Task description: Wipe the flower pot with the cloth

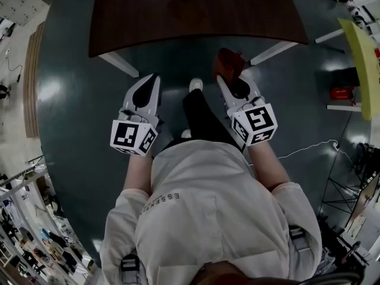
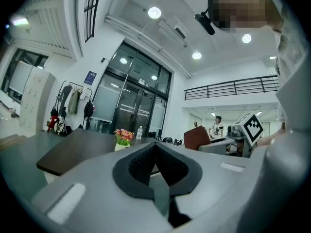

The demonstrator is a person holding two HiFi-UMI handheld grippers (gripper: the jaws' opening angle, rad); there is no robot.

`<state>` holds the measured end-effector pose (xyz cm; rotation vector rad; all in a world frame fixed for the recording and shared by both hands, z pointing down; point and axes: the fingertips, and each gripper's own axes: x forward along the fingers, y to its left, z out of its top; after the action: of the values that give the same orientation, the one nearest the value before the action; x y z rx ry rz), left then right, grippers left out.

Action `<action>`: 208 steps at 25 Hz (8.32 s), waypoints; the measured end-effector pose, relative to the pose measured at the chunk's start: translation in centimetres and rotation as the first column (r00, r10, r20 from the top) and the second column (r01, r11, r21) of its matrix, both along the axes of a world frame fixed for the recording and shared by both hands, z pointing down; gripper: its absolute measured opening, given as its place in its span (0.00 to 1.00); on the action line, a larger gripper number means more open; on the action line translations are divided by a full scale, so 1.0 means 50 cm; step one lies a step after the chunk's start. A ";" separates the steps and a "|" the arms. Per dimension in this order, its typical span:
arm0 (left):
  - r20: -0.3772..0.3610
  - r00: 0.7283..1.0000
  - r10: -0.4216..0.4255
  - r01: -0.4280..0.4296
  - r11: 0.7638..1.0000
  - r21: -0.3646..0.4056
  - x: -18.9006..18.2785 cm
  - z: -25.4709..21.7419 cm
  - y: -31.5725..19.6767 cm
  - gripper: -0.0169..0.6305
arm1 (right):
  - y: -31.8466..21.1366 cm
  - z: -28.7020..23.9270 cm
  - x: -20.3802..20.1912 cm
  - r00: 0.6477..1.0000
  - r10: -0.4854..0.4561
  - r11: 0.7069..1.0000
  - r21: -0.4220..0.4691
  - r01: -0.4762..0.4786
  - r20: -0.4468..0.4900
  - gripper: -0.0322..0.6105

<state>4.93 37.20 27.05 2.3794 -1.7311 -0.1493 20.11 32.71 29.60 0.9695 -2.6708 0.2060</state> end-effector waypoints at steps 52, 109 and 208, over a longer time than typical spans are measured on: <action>0.176 0.872 0.457 -0.376 0.855 -0.357 -0.148 0.364 -0.932 0.04 | -0.709 0.405 -0.434 0.952 -0.301 0.746 -0.635 0.201 -0.052 0.13; 0.040 0.985 0.167 -0.146 0.936 -0.322 -0.148 0.365 -0.938 0.05 | -0.971 0.396 -0.294 0.804 -0.594 0.662 -0.590 0.462 -0.036 0.14; 0.040 0.994 0.104 -0.090 0.963 -0.254 -0.179 0.384 -0.915 0.05 | -0.782 0.413 -0.607 -0.561 -0.793 -0.440 -0.860 0.259 0.237 0.13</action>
<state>-4.03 -8.53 46.27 2.2923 -1.5461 0.1421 -10.21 -6.37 50.27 -1.4679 -1.1442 0.1750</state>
